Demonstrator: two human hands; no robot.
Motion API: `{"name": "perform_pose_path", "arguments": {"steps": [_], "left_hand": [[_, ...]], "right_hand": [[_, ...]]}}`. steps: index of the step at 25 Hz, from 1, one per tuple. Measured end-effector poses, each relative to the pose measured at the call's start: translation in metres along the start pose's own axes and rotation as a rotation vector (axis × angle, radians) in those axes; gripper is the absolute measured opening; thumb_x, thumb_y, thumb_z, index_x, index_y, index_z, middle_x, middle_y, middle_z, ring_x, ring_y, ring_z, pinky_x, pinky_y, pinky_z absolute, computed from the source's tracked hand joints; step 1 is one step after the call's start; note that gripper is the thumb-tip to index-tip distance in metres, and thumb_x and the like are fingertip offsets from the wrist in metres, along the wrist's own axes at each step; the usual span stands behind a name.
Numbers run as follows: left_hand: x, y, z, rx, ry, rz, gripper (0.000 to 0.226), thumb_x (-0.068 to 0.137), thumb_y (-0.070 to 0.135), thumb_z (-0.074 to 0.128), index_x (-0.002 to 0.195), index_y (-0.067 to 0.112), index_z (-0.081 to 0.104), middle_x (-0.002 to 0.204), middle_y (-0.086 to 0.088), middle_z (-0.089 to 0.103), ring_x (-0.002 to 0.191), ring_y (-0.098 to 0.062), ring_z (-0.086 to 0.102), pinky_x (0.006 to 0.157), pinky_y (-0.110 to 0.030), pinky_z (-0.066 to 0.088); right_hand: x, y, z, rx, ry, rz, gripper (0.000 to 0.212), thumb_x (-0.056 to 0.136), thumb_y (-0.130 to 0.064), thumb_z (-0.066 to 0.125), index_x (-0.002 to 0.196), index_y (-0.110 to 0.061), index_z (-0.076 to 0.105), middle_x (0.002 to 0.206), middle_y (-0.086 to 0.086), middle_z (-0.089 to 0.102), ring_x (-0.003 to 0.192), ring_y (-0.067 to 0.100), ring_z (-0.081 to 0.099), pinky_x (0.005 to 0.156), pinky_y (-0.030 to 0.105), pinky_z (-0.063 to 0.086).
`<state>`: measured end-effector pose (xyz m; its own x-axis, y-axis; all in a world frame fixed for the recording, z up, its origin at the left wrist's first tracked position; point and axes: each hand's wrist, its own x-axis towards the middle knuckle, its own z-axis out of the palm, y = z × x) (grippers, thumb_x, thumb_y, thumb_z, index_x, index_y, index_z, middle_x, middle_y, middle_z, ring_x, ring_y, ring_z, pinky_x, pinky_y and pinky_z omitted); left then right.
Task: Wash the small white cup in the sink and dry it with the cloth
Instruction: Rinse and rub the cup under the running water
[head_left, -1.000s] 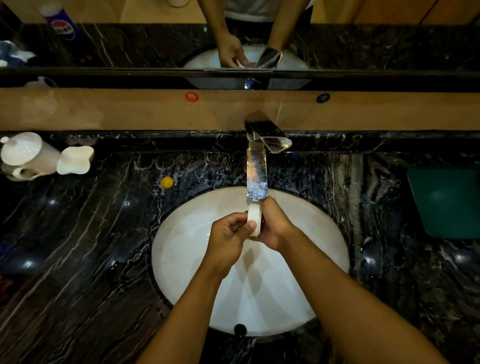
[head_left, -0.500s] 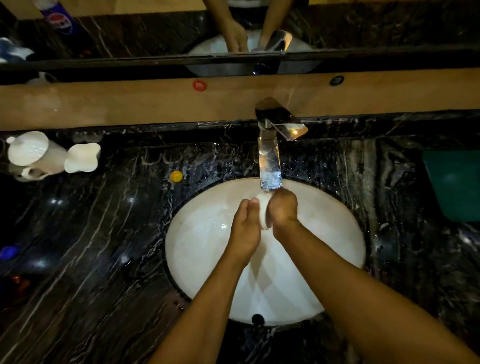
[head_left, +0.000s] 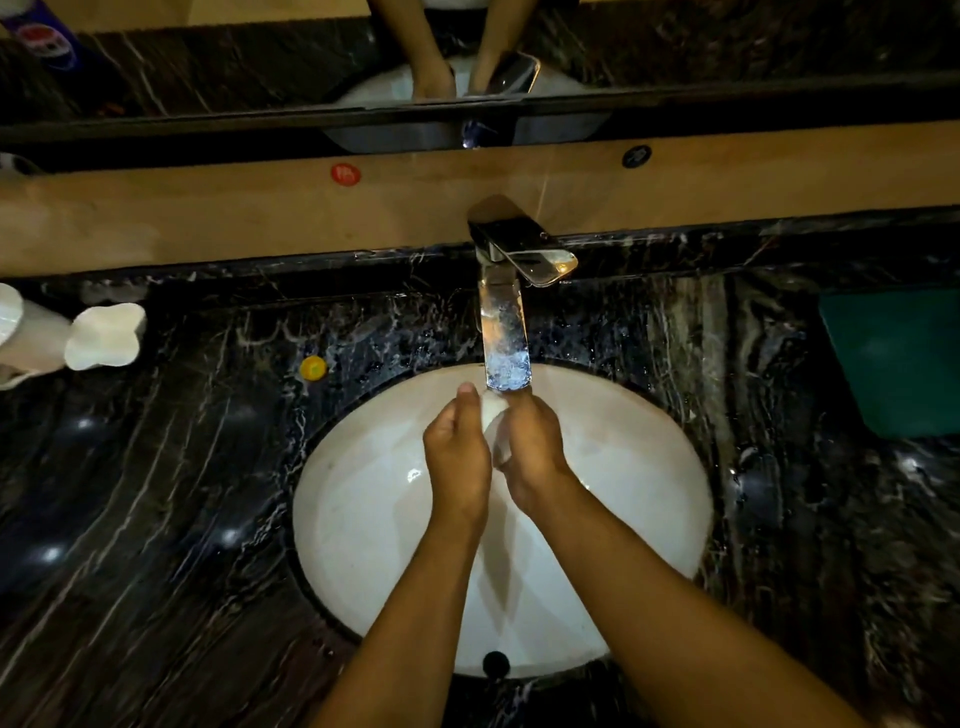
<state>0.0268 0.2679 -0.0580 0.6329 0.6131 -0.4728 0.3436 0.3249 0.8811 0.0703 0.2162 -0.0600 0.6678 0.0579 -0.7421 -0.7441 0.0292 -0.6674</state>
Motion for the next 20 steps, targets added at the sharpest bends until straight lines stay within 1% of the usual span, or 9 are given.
{"name": "perform_pose_path", "arguments": {"steps": [3,5,7,8,11,13,15,17,20], "left_hand": [[-0.003,-0.013,-0.008,0.092,-0.084,0.075,0.035,0.102,0.046,0.037,0.085,0.027,0.062,0.086,-0.005,0.067,0.082,-0.02,0.063,0.078,-0.041,0.052],[-0.002,-0.015,-0.01,0.154,-0.12,0.093,0.034,0.102,0.044,0.037,0.088,0.023,0.06,0.087,-0.005,0.065,0.083,-0.018,0.061,0.079,-0.039,0.051],[-0.002,-0.009,-0.003,0.149,-0.089,0.012,0.036,0.097,0.047,0.046,0.08,0.023,0.067,0.075,0.004,0.07,0.073,-0.009,0.065,0.068,-0.029,0.053],[-0.002,-0.004,0.002,0.134,-0.049,-0.045,0.038,0.093,0.048,0.052,0.072,0.022,0.069,0.067,0.007,0.071,0.065,-0.006,0.066,0.06,-0.025,0.052],[0.01,0.005,0.009,-0.103,0.066,-0.263,0.026,0.079,0.039,0.064,0.064,0.023,0.076,0.063,0.002,0.072,0.06,-0.016,0.069,0.053,-0.03,0.054],[0.019,0.003,0.008,-0.383,0.06,-0.424,0.019,0.077,0.035,0.064,0.076,0.019,0.075,0.075,-0.006,0.072,0.068,-0.023,0.071,0.055,-0.033,0.056],[0.02,-0.003,0.006,-0.57,0.03,-0.496,0.024,0.089,0.032,0.06,0.101,0.013,0.068,0.09,-0.01,0.069,0.084,-0.028,0.069,0.061,-0.035,0.055],[0.023,-0.01,0.005,-0.586,0.038,-0.56,0.029,0.099,0.031,0.053,0.115,0.009,0.063,0.103,-0.014,0.067,0.099,-0.033,0.066,0.069,-0.04,0.055],[0.033,-0.015,0.004,-0.182,0.058,-0.395,0.026,0.105,0.024,0.045,0.098,0.014,0.068,0.1,-0.014,0.069,0.1,-0.037,0.064,0.082,-0.043,0.056]], "right_hand": [[0.019,-0.001,-0.006,-0.084,0.206,-0.07,0.029,0.101,-0.017,0.04,0.108,-0.004,0.066,0.101,0.013,0.071,0.096,0.032,0.067,0.078,0.033,0.053],[0.021,0.001,-0.012,-0.137,0.242,-0.224,0.022,0.101,-0.006,0.039,0.108,-0.012,0.06,0.098,0.004,0.068,0.098,0.02,0.066,0.078,0.024,0.051],[0.016,-0.001,-0.015,-0.282,0.177,-0.394,0.026,0.097,-0.001,0.044,0.107,-0.023,0.053,0.083,-0.01,0.064,0.075,-0.004,0.065,0.062,0.01,0.047],[0.016,0.0,-0.015,-0.335,0.13,-0.443,0.027,0.096,-0.001,0.047,0.106,-0.025,0.053,0.079,-0.013,0.064,0.067,-0.007,0.064,0.056,0.008,0.046],[0.013,-0.004,-0.013,-0.134,-0.007,-0.329,0.017,0.092,-0.011,0.056,0.098,-0.025,0.064,0.09,-0.002,0.074,0.078,0.006,0.07,0.066,0.022,0.054],[0.009,-0.004,-0.013,0.021,-0.102,-0.183,0.014,0.085,-0.022,0.06,0.092,-0.024,0.072,0.09,0.001,0.077,0.083,0.019,0.072,0.072,0.035,0.056],[0.006,-0.001,-0.02,0.054,-0.196,-0.141,0.018,0.081,-0.03,0.06,0.086,-0.025,0.077,0.088,0.001,0.078,0.083,0.017,0.073,0.074,0.036,0.056],[0.003,0.004,-0.027,0.103,-0.272,-0.139,0.019,0.083,-0.031,0.062,0.086,-0.025,0.079,0.093,0.003,0.078,0.088,0.018,0.073,0.081,0.039,0.055],[0.001,0.011,-0.031,0.102,-0.244,-0.121,0.023,0.096,-0.029,0.055,0.099,-0.02,0.076,0.107,0.009,0.076,0.101,0.028,0.07,0.096,0.05,0.053]]}}
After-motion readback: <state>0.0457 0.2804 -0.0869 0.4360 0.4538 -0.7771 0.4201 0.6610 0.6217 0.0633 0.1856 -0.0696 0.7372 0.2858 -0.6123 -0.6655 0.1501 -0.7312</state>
